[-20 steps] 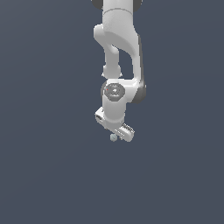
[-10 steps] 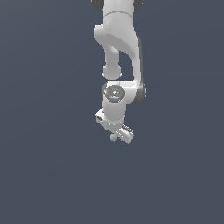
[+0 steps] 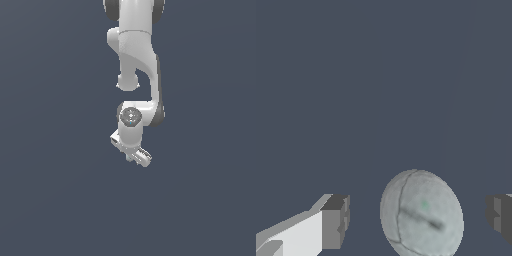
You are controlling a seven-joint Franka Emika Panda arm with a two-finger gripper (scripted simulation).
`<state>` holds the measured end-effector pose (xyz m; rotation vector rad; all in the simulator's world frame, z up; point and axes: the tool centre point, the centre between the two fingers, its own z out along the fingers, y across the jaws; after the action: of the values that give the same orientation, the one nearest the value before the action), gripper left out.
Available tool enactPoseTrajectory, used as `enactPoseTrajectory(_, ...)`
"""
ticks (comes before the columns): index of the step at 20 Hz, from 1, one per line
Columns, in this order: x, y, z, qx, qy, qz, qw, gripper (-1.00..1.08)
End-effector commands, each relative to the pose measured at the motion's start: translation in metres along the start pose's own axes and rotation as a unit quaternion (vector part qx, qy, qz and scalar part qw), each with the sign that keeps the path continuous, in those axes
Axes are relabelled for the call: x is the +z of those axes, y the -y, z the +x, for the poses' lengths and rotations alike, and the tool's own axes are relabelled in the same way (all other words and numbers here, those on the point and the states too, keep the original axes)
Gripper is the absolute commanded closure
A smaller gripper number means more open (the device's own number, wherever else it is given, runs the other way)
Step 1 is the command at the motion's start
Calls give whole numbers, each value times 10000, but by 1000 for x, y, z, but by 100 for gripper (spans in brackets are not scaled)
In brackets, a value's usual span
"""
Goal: Pick up the object and move it to a goal position.
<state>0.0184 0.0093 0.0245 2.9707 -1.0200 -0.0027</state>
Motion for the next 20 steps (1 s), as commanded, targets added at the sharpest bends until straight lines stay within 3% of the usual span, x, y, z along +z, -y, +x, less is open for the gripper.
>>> enactPoseTrajectory(1,3,1,1,1,-6,6,10000,-92)
enactPoseTrajectory(2,3,1,1,1,-6,6,10000,-92)
enactPoseTrajectory(3,3,1,1,1,-6,6,10000,108)
enactPoseTrajectory(20,-12,-4,6,1,-6,6,10000,108)
